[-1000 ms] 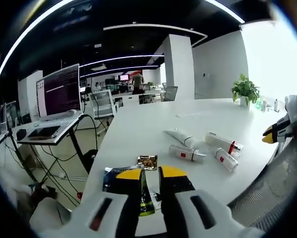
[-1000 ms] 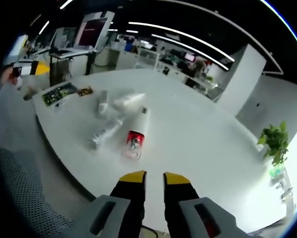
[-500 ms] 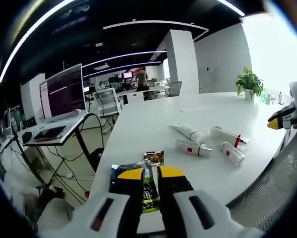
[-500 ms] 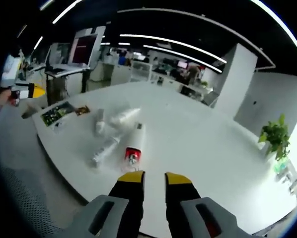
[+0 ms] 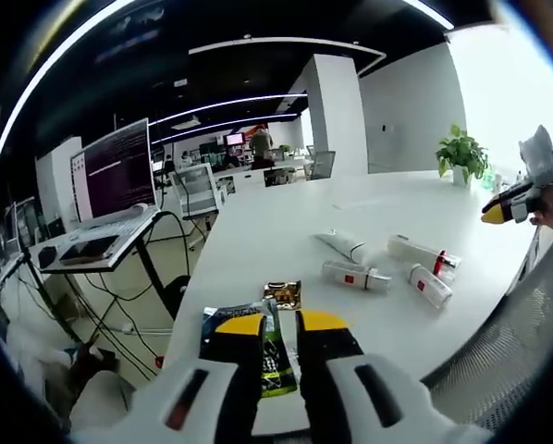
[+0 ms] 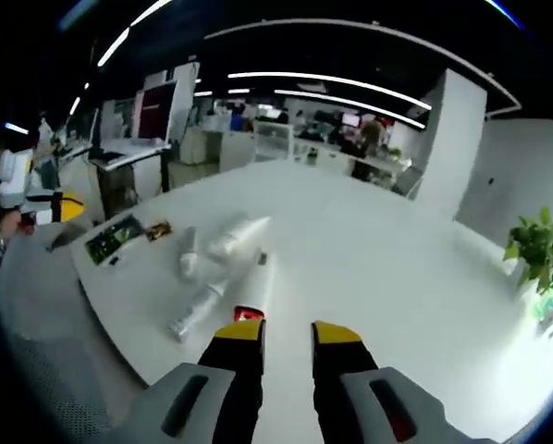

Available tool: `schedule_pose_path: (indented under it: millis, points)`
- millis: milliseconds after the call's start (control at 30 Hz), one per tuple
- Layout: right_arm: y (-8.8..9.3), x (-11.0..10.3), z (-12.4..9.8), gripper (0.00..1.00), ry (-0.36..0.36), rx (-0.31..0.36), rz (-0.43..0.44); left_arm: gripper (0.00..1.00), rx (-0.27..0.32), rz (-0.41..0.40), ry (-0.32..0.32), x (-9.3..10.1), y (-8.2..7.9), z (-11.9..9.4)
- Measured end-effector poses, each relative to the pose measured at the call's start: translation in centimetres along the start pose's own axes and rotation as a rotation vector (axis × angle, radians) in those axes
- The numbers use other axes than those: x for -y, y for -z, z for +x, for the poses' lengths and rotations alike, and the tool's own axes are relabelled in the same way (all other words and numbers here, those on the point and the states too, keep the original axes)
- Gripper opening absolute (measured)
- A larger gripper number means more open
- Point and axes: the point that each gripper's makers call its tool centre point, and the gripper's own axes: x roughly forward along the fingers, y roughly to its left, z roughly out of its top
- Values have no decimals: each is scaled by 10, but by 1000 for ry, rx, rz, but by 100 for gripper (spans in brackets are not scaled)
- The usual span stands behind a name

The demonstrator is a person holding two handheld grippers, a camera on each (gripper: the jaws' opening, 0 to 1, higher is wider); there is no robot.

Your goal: Arrange the skincare products in the storage area until every visible bottle or jar stands upright without overlapping.

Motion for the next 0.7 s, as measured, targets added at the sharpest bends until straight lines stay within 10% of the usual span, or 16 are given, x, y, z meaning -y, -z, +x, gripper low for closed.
schedule_pose_path:
  millis: [433,700]
  points:
    - [-24,-9,46,22,-51,-11,-42,14,-3,7,4,3,0,-1]
    - [-5,-15,62,22,-79,-69,25,14,-3,9,6,6,-2,0]
